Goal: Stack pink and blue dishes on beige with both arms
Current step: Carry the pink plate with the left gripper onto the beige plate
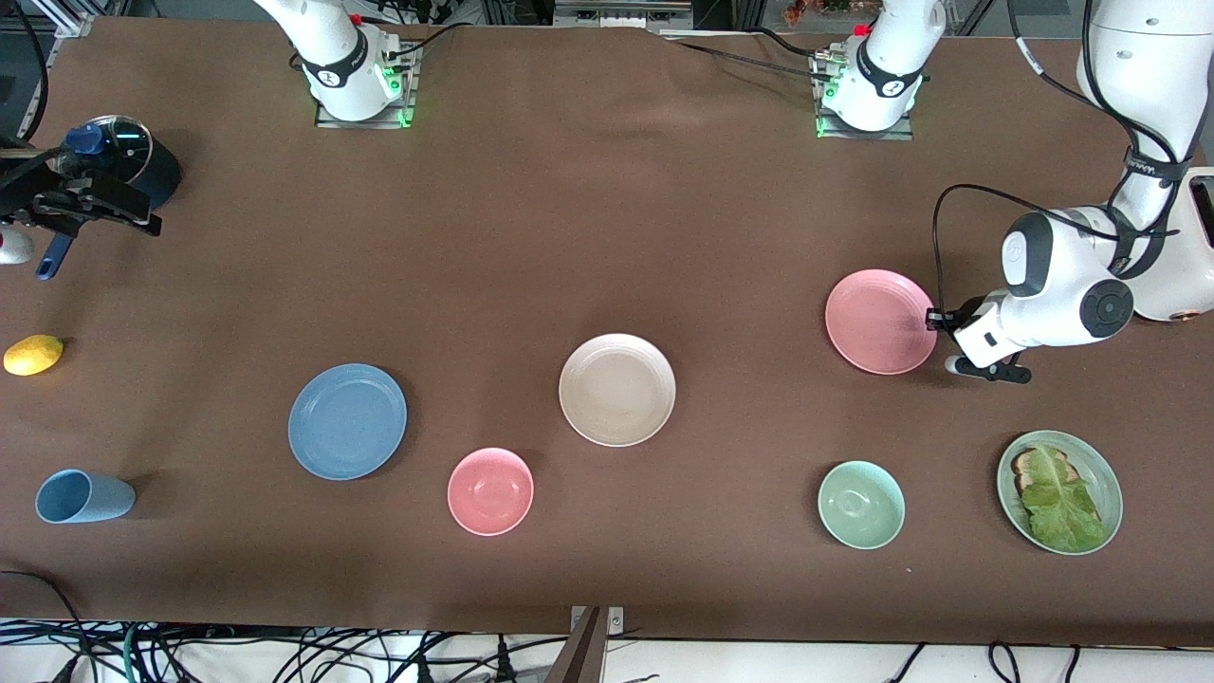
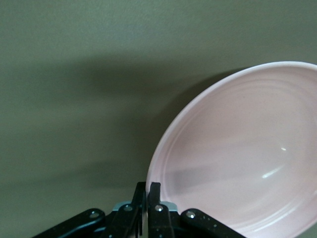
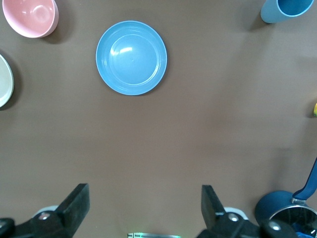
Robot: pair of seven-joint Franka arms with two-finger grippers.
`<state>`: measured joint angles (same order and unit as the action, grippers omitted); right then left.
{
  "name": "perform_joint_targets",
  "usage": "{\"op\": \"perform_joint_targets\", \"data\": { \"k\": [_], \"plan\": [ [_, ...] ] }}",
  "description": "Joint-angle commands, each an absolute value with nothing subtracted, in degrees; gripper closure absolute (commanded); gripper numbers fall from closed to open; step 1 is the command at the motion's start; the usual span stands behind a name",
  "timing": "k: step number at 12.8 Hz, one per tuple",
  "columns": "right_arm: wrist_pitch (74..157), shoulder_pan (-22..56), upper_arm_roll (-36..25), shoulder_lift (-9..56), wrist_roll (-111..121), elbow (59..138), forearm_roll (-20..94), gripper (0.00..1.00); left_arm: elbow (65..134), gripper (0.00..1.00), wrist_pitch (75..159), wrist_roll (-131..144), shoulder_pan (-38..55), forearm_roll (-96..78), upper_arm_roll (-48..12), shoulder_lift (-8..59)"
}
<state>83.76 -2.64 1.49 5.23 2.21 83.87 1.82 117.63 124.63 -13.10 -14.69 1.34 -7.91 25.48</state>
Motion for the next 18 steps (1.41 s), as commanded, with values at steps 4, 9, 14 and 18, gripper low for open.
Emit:
{"op": "perform_joint_targets", "data": {
  "k": [4,9,14,18],
  "plan": [
    [83.58,-2.99,1.58,5.18,2.98,83.32,1.76,0.0,104.87,1.0,109.7,-1.35,-11.07,0.35,-12.64,26.19],
    [84.11,-3.08,1.67,6.59,2.98,83.32,1.49,0.0,99.16,1.0,109.25,16.13,-6.97,-6.59,-19.86,26.98],
    [85.34,-2.9,1.58,9.65,2.64,83.5,1.49,0.0,88.09,1.0,109.86,29.5,3.32,-6.68,-19.86,36.28],
    [87.35,-2.37,2.02,13.7,2.64,84.02,0.62,0.0,79.81,1.0,113.27,37.33,10.18,-6.33,-19.42,43.67]
  ]
}}
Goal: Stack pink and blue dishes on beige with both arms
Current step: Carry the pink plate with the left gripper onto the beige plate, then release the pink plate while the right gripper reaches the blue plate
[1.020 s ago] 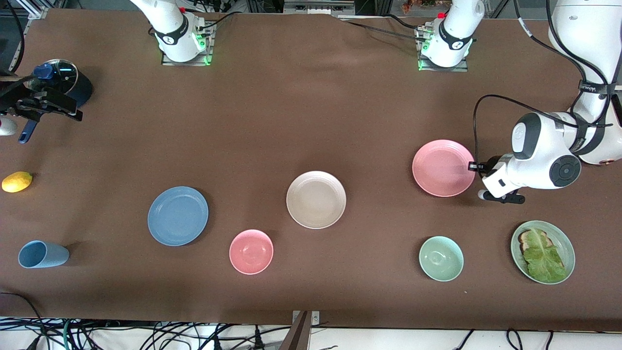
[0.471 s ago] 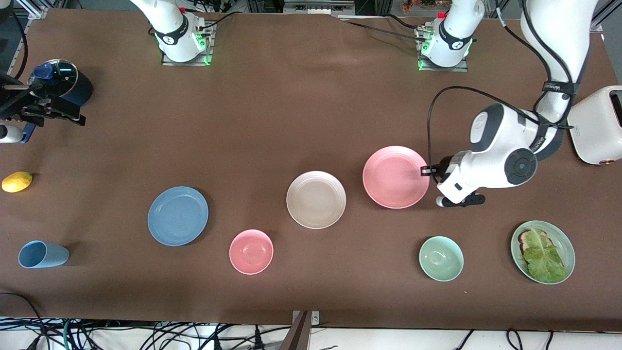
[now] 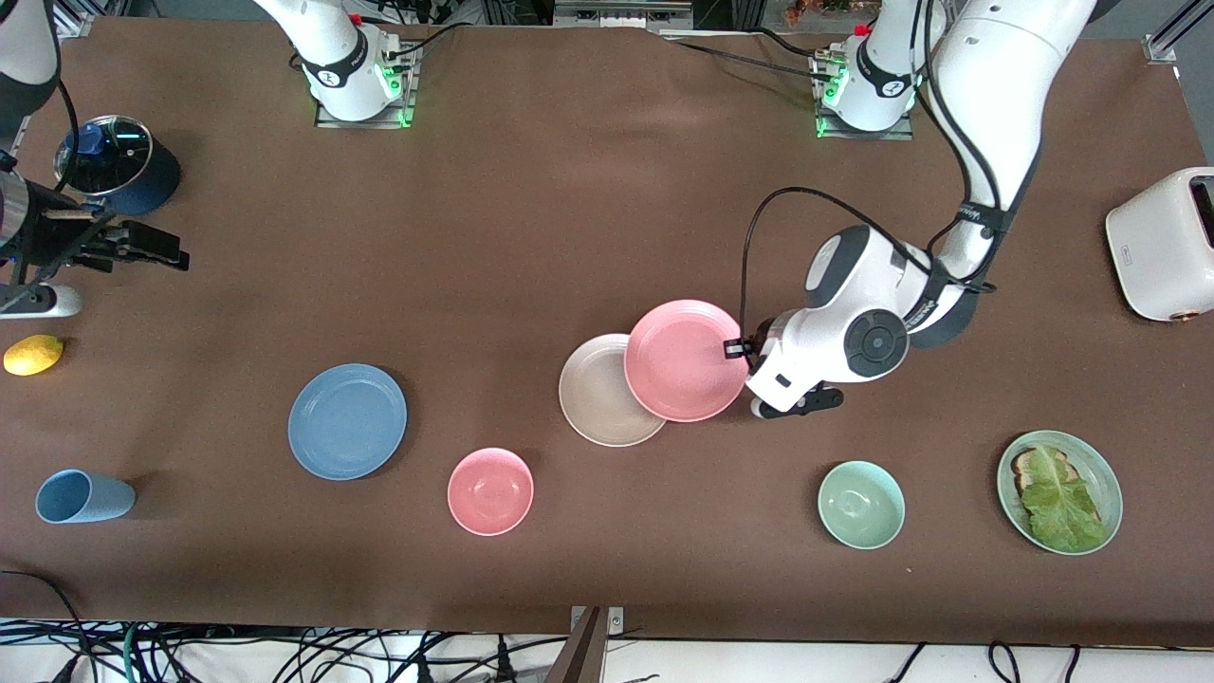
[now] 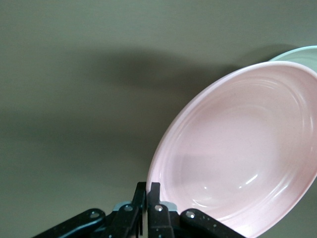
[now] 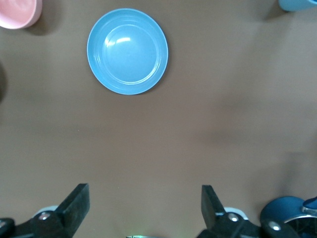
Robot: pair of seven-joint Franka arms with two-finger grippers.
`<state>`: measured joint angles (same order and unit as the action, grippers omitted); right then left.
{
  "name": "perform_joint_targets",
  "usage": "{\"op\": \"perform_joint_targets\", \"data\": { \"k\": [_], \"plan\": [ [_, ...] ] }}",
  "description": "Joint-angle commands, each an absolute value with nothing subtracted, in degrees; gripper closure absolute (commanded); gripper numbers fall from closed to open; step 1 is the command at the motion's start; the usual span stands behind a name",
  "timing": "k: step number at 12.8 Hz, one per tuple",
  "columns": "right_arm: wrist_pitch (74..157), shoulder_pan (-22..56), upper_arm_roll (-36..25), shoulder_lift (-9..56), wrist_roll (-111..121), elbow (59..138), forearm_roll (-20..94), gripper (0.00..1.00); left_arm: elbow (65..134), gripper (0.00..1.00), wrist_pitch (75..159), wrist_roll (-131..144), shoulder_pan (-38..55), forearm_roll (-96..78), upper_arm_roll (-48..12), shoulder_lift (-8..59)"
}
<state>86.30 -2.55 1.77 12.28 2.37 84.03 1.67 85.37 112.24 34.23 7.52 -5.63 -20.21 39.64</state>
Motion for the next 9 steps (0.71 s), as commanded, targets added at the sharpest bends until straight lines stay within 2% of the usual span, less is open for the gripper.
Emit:
{"op": "perform_joint_targets", "data": {
  "k": [1,3,6,9],
  "plan": [
    [88.76,-2.37,2.02,14.58,2.64,84.37,0.53,0.0,79.8,1.0,115.9,39.09,11.59,-6.15,-19.34,44.12],
    [91.83,-2.63,1.93,16.95,2.81,85.33,1.14,0.0,79.72,1.0,119.43,41.82,12.65,-6.41,-19.34,45.6],
    [108.31,-2.9,1.5,14.86,4.3,100.06,1.23,0.0,79.63,1.0,123.65,43.76,14.59,-6.33,-19.16,47.63],
    [119.76,-4.12,1.32,16.77,8.08,105.8,1.06,0.0,79.54,1.0,124.01,44.21,15.12,-6.15,-19.16,47.72]
  ]
}}
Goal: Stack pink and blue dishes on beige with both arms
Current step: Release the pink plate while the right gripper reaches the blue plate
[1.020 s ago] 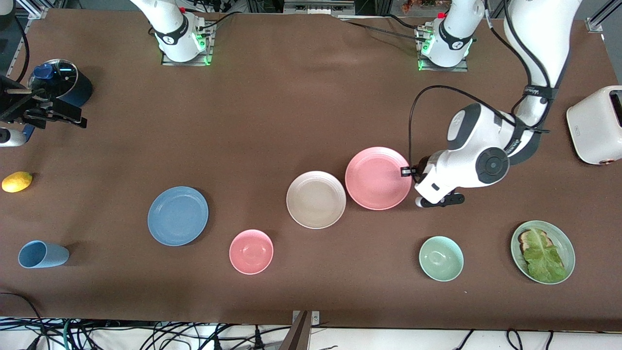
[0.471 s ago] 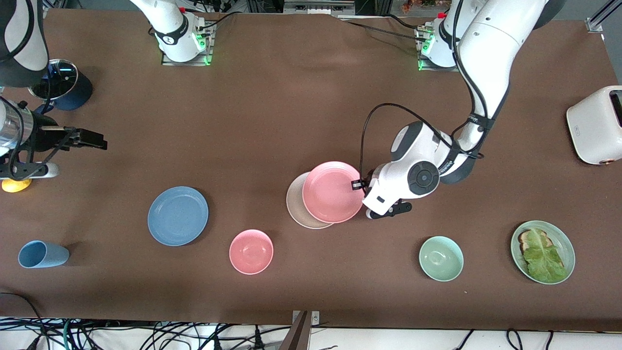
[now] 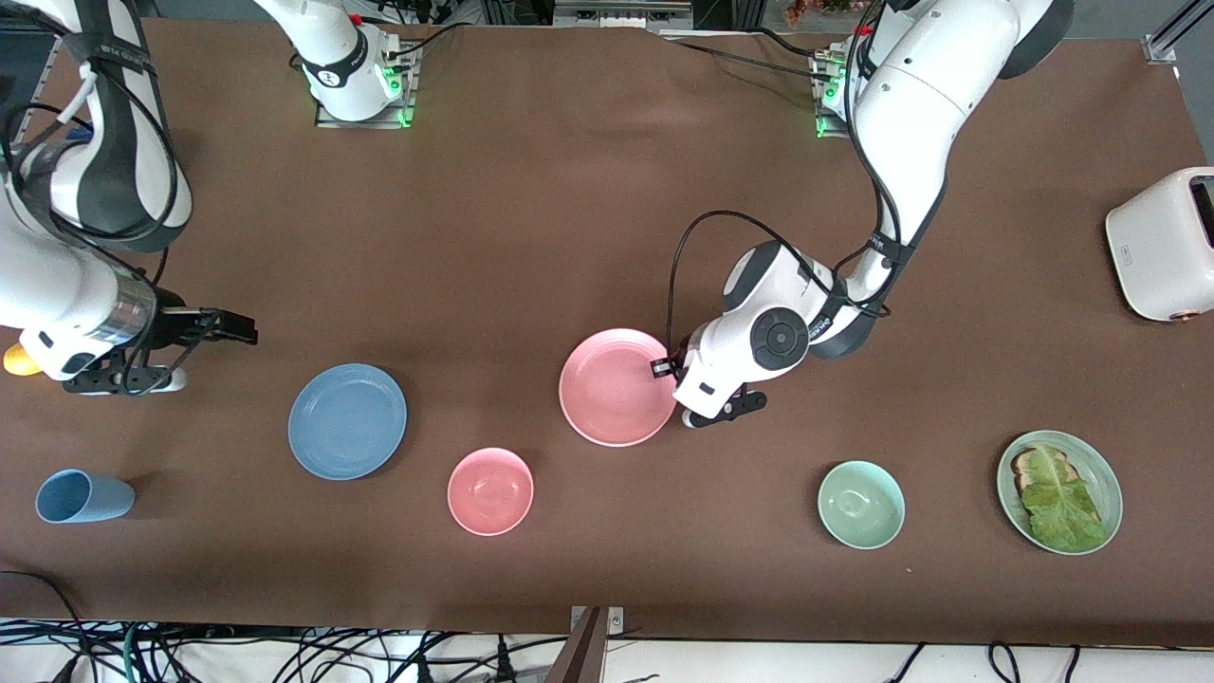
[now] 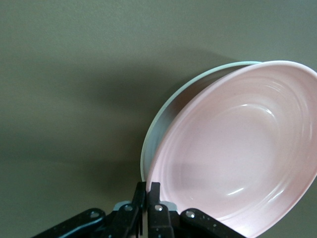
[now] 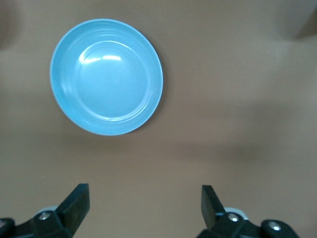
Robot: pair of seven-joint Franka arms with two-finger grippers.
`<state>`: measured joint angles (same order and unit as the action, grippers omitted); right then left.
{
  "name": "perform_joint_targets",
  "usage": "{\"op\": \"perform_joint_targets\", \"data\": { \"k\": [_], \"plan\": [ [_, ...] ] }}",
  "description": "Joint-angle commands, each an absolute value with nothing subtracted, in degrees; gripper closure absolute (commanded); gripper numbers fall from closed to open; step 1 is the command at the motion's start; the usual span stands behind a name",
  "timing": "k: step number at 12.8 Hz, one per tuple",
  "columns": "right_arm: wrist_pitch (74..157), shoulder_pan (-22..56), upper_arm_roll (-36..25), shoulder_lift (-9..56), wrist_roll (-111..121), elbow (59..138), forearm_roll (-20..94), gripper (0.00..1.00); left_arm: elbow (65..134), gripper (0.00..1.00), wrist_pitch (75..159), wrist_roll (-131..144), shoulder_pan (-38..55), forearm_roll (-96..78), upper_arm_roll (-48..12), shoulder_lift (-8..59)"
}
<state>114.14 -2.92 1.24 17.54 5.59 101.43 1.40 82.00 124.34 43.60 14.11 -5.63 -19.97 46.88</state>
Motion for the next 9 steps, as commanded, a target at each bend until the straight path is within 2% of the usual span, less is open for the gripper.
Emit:
{"op": "perform_joint_targets", "data": {
  "k": [1,2,3,4,5,9],
  "plan": [
    [125.36,-4.3,1.32,18.27,8.87,107.91,0.88,0.0,79.63,1.0,124.01,43.69,14.77,-6.15,-19.16,47.72],
    [129.77,-4.22,1.32,20.28,9.14,109.06,0.88,0.0,79.63,0.77,123.84,43.42,14.42,-6.07,-19.16,47.64],
    [132.08,-4.22,1.32,22.65,8.36,109.07,0.88,0.01,79.63,0.25,123.75,42.72,14.15,-5.98,-19.16,47.46],
    [134.19,-4.22,1.41,24.15,8.26,109.07,1.23,0.01,79.54,0.03,123.58,41.67,14.06,-5.89,-19.07,47.11],
    [135.6,-4.22,1.41,24.95,8.26,109.25,1.23,0.01,79.63,0.0,123.14,41.49,13.8,-5.71,-18.64,46.76],
    [137.98,-4.22,1.49,27.41,8.09,109.42,1.41,0.03,79.8,0.0,118.75,41.48,11.87,-3.18,-17.14,43.61]
  ]
}}
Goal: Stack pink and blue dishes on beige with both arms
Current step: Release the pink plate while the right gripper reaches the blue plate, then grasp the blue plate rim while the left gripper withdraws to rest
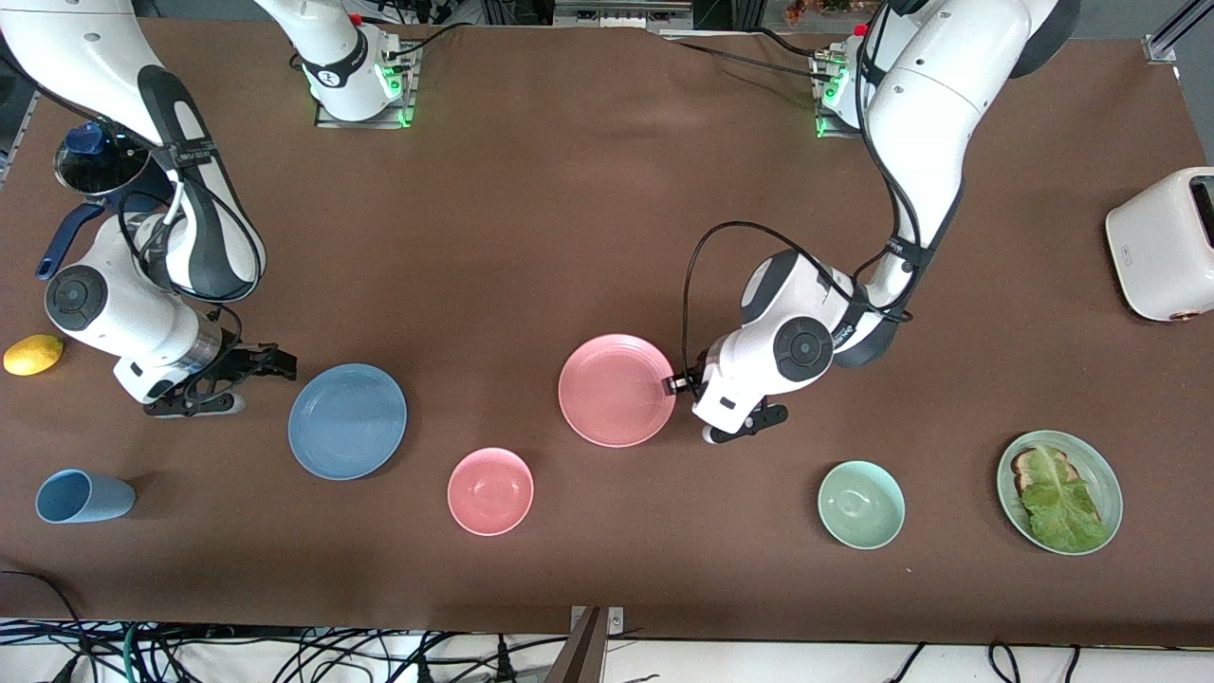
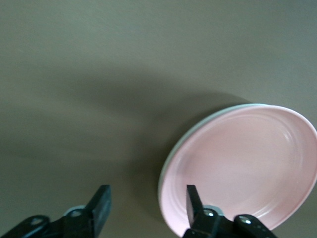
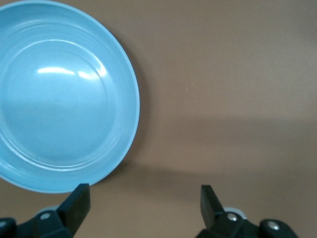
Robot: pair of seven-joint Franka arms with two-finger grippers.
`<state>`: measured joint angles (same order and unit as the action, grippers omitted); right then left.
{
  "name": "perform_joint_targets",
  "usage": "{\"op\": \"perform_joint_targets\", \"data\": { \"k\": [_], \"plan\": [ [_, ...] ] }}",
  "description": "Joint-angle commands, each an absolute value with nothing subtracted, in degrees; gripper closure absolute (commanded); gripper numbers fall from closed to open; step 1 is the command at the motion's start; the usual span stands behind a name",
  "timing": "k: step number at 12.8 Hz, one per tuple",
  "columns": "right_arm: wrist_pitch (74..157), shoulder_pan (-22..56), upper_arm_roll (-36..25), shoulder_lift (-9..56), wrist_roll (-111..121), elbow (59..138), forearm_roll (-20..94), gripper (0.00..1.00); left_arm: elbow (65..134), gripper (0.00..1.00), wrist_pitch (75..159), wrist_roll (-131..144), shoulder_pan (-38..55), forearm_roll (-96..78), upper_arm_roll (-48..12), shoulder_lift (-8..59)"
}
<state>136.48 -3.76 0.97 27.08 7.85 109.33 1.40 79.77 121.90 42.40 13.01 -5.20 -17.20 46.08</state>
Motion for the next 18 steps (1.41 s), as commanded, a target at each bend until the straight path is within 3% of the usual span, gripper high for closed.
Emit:
{"op": "perform_joint_targets", "data": {
  "k": [1,6,10,13,18],
  "plan": [
    [138.68,-4.22,1.49,28.55,8.0,108.9,1.49,0.04,79.8,0.0,117.0,41.4,10.91,-2.73,-17.14,43.07],
    [141.15,-4.22,1.76,35.5,8.0,102.58,2.99,0.09,80.68,0.0,107.52,31.85,4.41,-2.72,-17.14,39.56],
    [141.06,-4.13,2.2,36.99,8.0,100.47,3.43,0.22,80.95,0.0,99.69,21.12,-2.27,-1.16,-17.05,37.53],
    [140.89,-4.04,2.29,37.71,8.17,99.49,3.51,0.36,83.57,0.0,98.44,15.31,-6.75,0.79,-17.14,34.99],
    [141.06,-4.04,2.99,39.2,6.42,99.32,3.87,0.42,84.2,0.0,92.48,9.4,-11.43,4.65,-16.96,30.33]
  ]
}}
